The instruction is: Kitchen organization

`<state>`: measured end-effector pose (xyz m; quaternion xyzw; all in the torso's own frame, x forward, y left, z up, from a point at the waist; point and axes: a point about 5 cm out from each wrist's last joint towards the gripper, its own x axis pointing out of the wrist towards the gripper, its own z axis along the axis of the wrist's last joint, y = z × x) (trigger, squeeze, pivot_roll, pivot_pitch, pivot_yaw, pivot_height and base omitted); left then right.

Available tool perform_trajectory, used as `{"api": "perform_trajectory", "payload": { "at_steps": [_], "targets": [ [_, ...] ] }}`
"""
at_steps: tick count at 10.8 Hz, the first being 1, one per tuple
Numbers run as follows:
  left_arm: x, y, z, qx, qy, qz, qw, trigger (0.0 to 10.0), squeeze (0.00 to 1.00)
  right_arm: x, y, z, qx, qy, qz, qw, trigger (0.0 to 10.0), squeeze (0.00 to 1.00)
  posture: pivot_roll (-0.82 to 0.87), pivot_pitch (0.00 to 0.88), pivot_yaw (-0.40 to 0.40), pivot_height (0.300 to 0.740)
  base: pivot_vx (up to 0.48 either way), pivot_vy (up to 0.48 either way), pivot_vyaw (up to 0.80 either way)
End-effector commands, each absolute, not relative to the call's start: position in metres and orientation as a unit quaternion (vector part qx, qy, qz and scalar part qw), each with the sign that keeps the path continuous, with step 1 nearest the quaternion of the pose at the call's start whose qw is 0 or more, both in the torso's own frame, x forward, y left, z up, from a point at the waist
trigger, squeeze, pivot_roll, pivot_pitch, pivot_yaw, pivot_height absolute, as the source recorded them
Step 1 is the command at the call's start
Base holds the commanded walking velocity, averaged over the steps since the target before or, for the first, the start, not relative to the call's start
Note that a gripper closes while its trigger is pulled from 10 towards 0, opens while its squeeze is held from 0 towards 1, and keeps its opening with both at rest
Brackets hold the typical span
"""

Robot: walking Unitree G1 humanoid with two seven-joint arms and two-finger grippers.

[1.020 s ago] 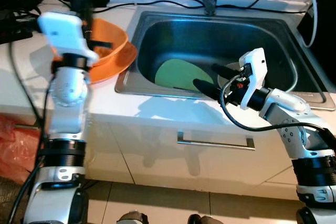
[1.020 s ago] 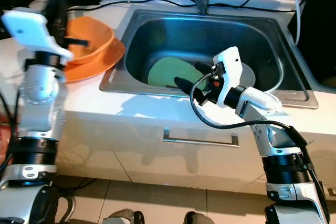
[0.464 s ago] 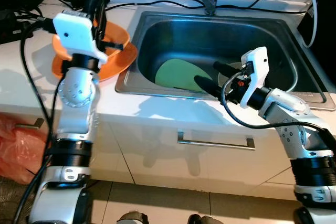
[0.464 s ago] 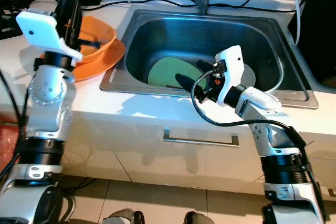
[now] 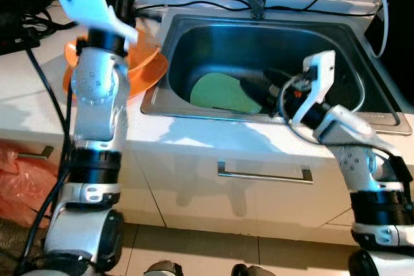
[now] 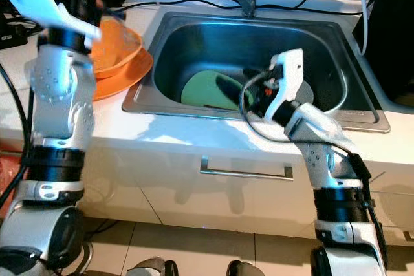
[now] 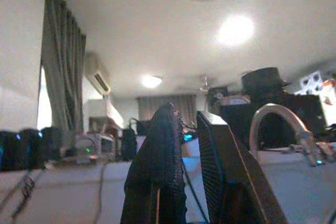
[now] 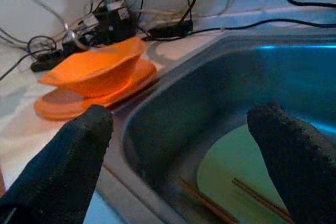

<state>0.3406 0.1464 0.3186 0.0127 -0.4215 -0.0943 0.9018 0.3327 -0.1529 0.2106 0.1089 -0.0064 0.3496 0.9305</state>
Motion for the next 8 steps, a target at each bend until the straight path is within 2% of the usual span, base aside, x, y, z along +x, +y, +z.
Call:
{"api": "perform_trajectory", "payload": {
  "at_steps": [1,3,5,6,7,8],
  "targets": [
    [0.342,0.144,0.318,0.006,-0.418,-0.102,0.903,0.0,0.0,0.334,-0.154,0.212,0.125,-0.008,0.343,0.931,10.0,0.0,0.02,0.092,0.028,0.74,0.0,0.0,0.0],
    [0.342,0.136,0.315,-0.016,-0.407,-0.12,0.905,0.0,0.0,0.333,-0.154,0.212,0.13,-0.01,0.336,0.933,10.0,0.0,0.02,0.094,0.031,0.74,0.0,0.0,0.0],
    [0.355,0.131,0.297,-0.138,-0.343,-0.127,0.921,0.0,0.0,0.334,-0.156,0.212,0.161,-0.01,0.321,0.933,10.0,0.0,0.01,0.095,0.032,0.74,0.0,0.0,0.0],
    [0.362,0.128,0.287,-0.221,-0.306,-0.126,0.917,0.0,0.0,0.335,-0.155,0.213,0.185,-0.01,0.314,0.931,10.0,0.0,0.01,0.097,0.035,0.74,0.0,0.0,0.0],
    [0.369,0.122,0.279,-0.32,-0.263,-0.138,0.9,0.0,0.0,0.335,-0.153,0.213,0.187,-0.012,0.312,0.931,10.0,0.0,0.01,0.098,0.035,0.74,0.0,0.0,0.0],
    [0.371,0.12,0.276,-0.346,-0.251,-0.139,0.893,0.0,0.0,0.334,-0.152,0.213,0.187,-0.013,0.311,0.932,10.0,0.0,0.01,0.098,0.036,0.74,0.0,0.0,0.0]
  ]
}}
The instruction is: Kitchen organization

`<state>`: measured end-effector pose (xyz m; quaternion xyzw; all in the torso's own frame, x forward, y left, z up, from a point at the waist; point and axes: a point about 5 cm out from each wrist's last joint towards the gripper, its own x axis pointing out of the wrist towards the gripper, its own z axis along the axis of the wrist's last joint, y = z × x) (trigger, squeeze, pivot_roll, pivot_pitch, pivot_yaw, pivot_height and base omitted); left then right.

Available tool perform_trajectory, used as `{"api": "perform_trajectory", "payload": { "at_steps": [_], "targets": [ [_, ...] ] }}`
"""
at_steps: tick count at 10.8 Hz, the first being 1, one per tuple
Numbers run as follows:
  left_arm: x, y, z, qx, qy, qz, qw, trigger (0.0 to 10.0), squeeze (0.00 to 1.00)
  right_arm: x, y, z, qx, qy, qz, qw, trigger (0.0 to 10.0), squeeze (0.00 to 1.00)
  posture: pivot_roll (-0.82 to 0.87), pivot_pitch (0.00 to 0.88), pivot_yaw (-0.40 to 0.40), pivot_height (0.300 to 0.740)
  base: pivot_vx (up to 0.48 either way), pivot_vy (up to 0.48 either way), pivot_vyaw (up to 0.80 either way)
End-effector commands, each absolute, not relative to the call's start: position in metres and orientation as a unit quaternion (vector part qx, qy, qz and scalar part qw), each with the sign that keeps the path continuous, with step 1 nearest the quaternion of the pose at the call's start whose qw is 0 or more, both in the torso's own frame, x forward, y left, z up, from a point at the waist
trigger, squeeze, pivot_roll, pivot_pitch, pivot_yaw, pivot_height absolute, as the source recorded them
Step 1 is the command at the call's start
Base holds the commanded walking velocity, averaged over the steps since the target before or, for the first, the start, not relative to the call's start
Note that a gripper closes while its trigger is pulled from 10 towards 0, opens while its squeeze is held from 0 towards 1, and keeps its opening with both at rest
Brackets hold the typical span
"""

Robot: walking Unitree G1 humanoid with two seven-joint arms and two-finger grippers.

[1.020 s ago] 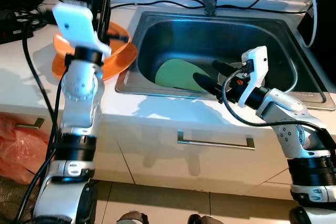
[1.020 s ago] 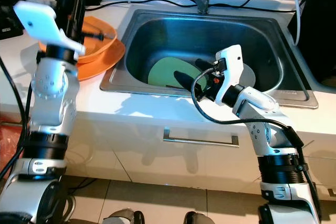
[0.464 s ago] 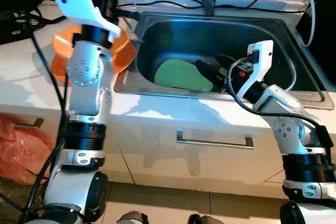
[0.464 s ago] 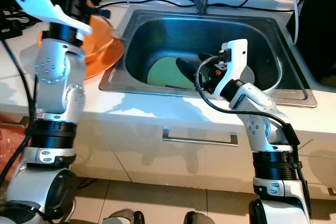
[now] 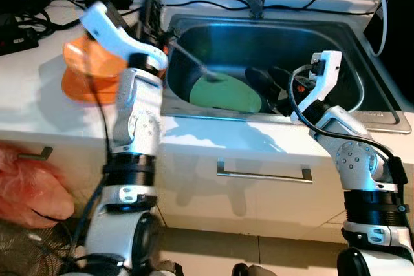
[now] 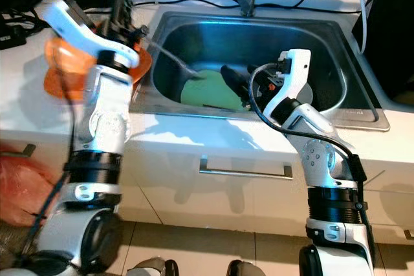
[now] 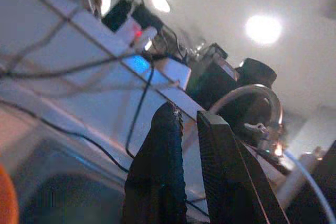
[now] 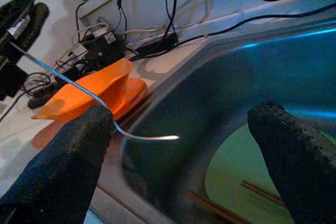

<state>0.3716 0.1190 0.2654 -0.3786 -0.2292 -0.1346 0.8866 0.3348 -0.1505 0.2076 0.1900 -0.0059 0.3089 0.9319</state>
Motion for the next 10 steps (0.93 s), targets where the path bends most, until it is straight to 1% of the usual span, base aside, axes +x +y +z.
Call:
{"api": "perform_trajectory", "payload": {
  "at_steps": [1,2,3,4,7,8,9,10],
  "targets": [
    [0.375,0.117,0.264,-0.426,-0.21,-0.139,0.869,0.0,0.0,0.334,-0.15,0.213,0.2,-0.015,0.303,0.932,10.0,0.0,0.0,0.102,0.038,0.74,0.0,0.0,0.0],
    [0.377,0.119,0.26,-0.467,-0.195,-0.127,0.853,0.0,0.0,0.335,-0.15,0.213,0.21,-0.017,0.297,0.931,10.0,0.0,0.0,0.103,0.037,0.74,0.0,0.0,0.0],
    [0.383,0.129,0.253,-0.535,-0.172,-0.093,0.822,0.0,0.0,0.335,-0.149,0.212,0.226,-0.017,0.285,0.931,10.0,0.0,0.0,0.104,0.038,0.74,0.0,0.0,0.0],
    [0.388,0.139,0.247,-0.578,-0.158,-0.067,0.798,0.0,0.0,0.335,-0.148,0.211,0.236,-0.017,0.28,0.93,10.0,0.0,0.0,0.105,0.039,0.74,0.0,0.0,0.0],
    [0.389,0.14,0.239,-0.597,-0.136,-0.064,0.788,0.0,0.0,0.335,-0.147,0.215,0.212,-0.033,0.282,0.935,10.0,0.0,0.0,0.104,0.038,0.74,0.0,0.0,0.0],
    [0.39,0.138,0.235,-0.616,-0.126,-0.056,0.776,0.0,0.0,0.336,-0.148,0.218,0.213,-0.035,0.282,0.935,10.0,0.0,0.0,0.105,0.037,0.74,0.0,0.0,0.0],
    [0.39,0.138,0.231,-0.656,-0.118,-0.04,0.745,0.0,0.0,0.339,-0.148,0.22,0.251,-0.03,0.275,0.928,10.0,0.0,0.0,0.103,0.03,0.74,0.0,0.0,0.0],
    [0.391,0.137,0.231,-0.68,-0.114,-0.032,0.724,0.0,0.0,0.339,-0.141,0.217,0.269,-0.023,0.276,0.923,10.0,0.0,0.0,0.101,0.029,0.74,0.0,0.0,0.0]
  ]
}}
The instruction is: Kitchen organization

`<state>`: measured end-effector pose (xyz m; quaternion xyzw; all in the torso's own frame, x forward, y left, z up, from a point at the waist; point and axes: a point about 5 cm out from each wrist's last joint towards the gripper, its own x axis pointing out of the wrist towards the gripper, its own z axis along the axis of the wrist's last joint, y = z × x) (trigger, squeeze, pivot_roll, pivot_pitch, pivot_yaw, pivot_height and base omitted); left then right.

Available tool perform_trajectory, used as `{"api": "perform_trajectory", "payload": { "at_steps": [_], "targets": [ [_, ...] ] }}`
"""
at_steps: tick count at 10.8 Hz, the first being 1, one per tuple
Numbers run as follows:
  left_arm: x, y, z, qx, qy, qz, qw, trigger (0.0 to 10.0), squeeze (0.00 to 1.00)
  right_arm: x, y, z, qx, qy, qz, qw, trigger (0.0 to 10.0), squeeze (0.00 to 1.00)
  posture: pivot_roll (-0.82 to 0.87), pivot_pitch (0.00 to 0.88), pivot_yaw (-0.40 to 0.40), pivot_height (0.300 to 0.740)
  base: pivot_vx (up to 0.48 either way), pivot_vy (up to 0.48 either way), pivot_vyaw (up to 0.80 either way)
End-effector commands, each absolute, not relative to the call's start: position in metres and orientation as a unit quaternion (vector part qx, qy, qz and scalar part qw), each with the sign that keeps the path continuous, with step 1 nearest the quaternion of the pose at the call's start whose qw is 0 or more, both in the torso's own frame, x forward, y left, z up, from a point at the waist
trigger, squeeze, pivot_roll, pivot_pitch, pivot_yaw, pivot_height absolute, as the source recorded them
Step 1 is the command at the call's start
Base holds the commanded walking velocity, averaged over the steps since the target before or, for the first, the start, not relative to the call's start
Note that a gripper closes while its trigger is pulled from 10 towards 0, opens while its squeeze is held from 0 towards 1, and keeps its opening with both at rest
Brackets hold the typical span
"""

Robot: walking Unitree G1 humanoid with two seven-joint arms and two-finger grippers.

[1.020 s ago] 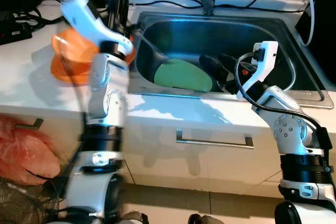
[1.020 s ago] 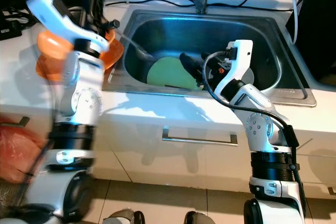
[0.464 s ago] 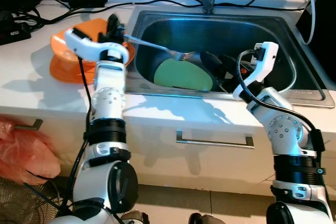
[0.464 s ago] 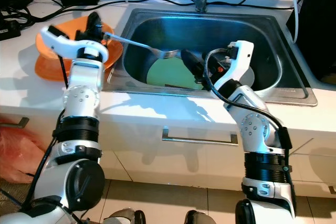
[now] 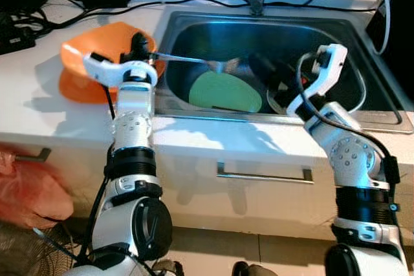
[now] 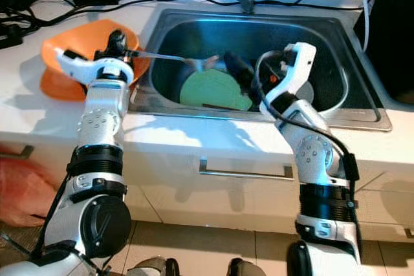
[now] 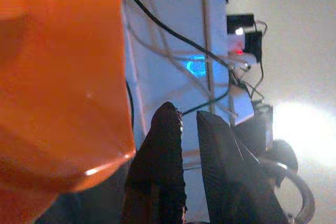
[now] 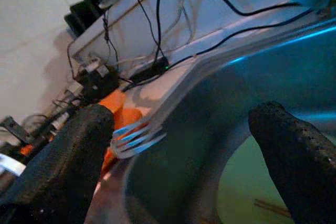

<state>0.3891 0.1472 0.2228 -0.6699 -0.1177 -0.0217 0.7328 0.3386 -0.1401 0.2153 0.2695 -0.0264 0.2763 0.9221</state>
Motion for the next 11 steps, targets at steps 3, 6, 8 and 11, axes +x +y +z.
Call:
{"api": "perform_trajectory", "payload": {
  "at_steps": [3,6,8,11],
  "targets": [
    [0.393,0.117,0.236,-0.701,-0.093,-0.06,0.704,0.0,0.0,0.345,-0.128,0.217,0.36,-0.033,0.258,0.896,10.0,0.0,0.0,0.095,0.036,0.74,0.0,0.0,0.0],
    [0.399,0.092,0.256,-0.716,-0.079,-0.106,0.685,0.0,0.0,0.353,-0.13,0.213,0.413,-0.033,0.232,0.88,10.0,0.0,-0.01,0.099,0.051,0.74,0.0,0.0,0.0],
    [0.402,0.08,0.263,-0.724,-0.068,-0.124,0.676,0.0,0.0,0.354,-0.122,0.212,0.422,-0.03,0.235,0.875,10.0,0.0,-0.03,0.107,0.059,0.74,0.0,0.0,0.0],
    [0.401,0.068,0.252,-0.726,-0.041,-0.122,0.676,0.0,0.0,0.36,-0.122,0.229,0.434,-0.082,0.237,0.865,10.0,0.0,-0.03,0.118,0.069,0.74,0.0,0.0,0.0]
  ]
}}
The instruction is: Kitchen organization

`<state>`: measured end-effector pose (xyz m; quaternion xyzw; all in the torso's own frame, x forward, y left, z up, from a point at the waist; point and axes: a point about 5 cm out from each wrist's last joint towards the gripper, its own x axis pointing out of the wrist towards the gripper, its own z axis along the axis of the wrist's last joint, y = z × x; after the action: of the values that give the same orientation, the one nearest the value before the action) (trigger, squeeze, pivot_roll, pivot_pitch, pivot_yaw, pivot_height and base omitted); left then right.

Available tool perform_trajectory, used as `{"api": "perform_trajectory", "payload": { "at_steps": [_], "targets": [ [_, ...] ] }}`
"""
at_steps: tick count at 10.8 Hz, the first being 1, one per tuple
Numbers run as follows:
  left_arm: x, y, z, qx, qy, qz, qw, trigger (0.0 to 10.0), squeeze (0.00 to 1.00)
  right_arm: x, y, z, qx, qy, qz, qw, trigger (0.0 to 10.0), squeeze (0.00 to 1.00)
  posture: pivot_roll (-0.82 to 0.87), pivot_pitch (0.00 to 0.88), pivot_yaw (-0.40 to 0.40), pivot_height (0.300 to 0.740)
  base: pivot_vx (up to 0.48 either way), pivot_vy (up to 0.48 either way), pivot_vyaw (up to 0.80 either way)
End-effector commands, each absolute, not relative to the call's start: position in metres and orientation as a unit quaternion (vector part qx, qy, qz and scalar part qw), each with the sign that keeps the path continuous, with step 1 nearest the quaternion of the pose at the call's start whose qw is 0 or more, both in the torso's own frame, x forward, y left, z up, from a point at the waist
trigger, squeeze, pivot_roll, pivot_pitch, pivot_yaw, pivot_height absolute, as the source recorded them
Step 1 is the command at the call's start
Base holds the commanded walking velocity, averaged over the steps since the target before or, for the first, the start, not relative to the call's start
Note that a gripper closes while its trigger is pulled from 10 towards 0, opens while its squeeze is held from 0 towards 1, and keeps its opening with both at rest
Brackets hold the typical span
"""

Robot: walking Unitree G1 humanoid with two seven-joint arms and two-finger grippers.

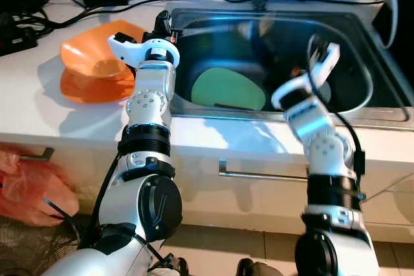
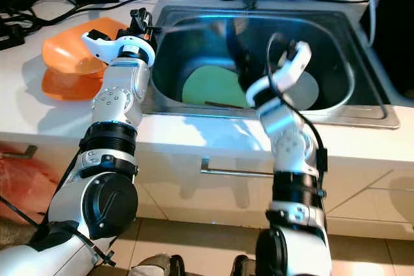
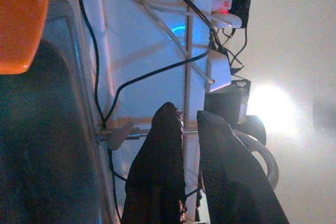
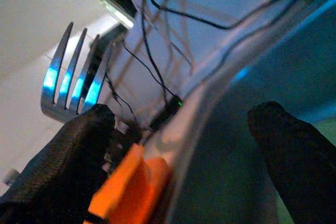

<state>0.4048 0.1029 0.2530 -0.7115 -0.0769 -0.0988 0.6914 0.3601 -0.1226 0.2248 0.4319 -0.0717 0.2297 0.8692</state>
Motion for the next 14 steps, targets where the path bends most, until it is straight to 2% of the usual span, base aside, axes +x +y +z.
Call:
{"api": "perform_trajectory", "payload": {
  "at_steps": [1,3,7,9,10,11,12,13,14],
  "targets": [
    [0.4,0.067,0.245,-0.727,-0.031,-0.115,0.676,0.0,0.0,0.361,-0.122,0.233,0.438,-0.091,0.242,0.861,10.0,0.0,-0.03,0.122,0.071,0.74,0.0,0.0,0.0],
    [0.4,0.066,0.242,-0.729,-0.029,-0.113,0.675,0.0,0.0,0.363,-0.121,0.234,0.441,-0.097,0.241,0.859,10.0,0.0,-0.03,0.125,0.073,0.74,0.0,0.0,0.0],
    [0.407,0.084,0.241,-0.722,-0.041,-0.086,0.685,0.0,0.0,0.354,-0.117,0.22,0.428,-0.08,0.262,0.861,10.0,0.0,-0.03,0.13,0.074,0.74,0.0,0.0,0.0],
    [0.405,0.08,0.235,-0.718,-0.034,-0.088,0.689,0.0,0.0,0.354,-0.117,0.217,0.427,-0.076,0.26,0.863,10.0,0.0,-0.03,0.129,0.076,0.74,0.0,0.0,0.0],
    [0.404,0.081,0.236,-0.692,-0.039,-0.091,0.715,0.0,0.0,0.355,-0.116,0.218,0.42,-0.074,0.262,0.866,10.0,0.0,-0.03,0.127,0.075,0.74,0.0,0.0,0.0],
    [0.403,0.085,0.242,-0.643,-0.061,-0.098,0.757,0.0,0.0,0.355,-0.114,0.217,0.398,-0.068,0.266,0.875,10.0,0.0,-0.03,0.127,0.075,0.74,0.0,0.0,0.0],
    [0.403,0.089,0.246,-0.606,-0.078,-0.097,0.786,0.0,0.0,0.353,-0.112,0.215,0.368,-0.062,0.274,0.886,10.0,0.0,-0.03,0.124,0.071,0.74,0.0,0.0,0.0],
    [0.4,0.109,0.253,-0.492,-0.121,-0.076,0.859,0.0,0.0,0.341,-0.103,0.212,0.258,-0.046,0.333,0.906,10.0,0.0,-0.02,0.126,0.065,0.74,0.0,0.0,0.0],
    [0.398,0.113,0.255,-0.468,-0.131,-0.075,0.871,0.0,0.0,0.338,-0.104,0.212,0.244,-0.046,0.346,0.905,10.0,0.0,-0.02,0.127,0.061,0.74,0.0,0.0,0.0]
  ]
}}
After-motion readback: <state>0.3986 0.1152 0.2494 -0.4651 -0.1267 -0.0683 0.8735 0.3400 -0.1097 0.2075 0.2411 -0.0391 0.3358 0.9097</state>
